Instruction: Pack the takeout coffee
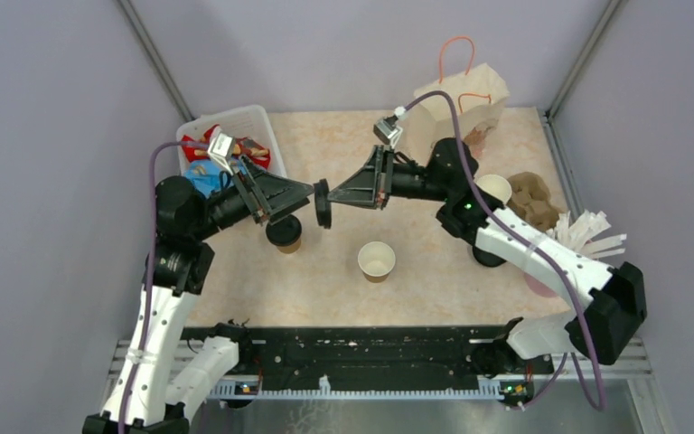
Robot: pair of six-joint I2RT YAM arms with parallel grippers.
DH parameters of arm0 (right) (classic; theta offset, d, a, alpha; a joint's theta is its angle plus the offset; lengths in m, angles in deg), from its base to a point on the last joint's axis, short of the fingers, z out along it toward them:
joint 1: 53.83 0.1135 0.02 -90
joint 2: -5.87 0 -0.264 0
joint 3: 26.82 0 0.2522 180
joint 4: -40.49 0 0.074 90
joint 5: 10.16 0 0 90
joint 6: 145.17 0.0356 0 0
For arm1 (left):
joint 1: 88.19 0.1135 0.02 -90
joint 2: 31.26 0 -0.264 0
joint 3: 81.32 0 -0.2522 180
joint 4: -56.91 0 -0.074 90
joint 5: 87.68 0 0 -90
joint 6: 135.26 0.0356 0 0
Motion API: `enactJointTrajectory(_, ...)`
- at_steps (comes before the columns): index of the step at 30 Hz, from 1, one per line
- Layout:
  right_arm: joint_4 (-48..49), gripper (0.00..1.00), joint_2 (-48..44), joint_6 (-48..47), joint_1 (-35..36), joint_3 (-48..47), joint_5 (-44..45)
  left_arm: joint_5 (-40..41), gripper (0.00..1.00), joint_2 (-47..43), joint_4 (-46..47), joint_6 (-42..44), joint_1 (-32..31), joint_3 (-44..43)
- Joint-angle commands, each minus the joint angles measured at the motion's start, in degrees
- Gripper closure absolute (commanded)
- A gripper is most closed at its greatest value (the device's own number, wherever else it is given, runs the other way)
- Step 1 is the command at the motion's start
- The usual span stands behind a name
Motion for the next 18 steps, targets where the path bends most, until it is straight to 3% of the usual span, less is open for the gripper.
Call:
enactJointTrajectory(1, 12.95, 1.0, 3.69, 10.13, 2.28, -4.94, 0.4, 4.64, 0.02, -4.37, 2.62, -4.23, -0.14, 2.92)
enactJointTrajectory(5, 14.31, 1.0, 4.54, 11.02, 2.28, -4.5, 0.4, 6.55, 0.02, -7.15, 4.31, -6.69, -0.13, 6.7)
enactJointTrajectory(9, 12.7, 1.0, 4.01, 10.18, 2.28, -4.27, 0.94, 9.86, 0.02, -7.59, -3.01, -1.89, -0.13, 3.51)
enactJointTrajectory(18, 17.95, 1.0, 5.36, 13.55, 2.55, -3.42, 0.69, 5.3, 0.02, -5.05, 0.95, -3.69, -0.14, 3.53)
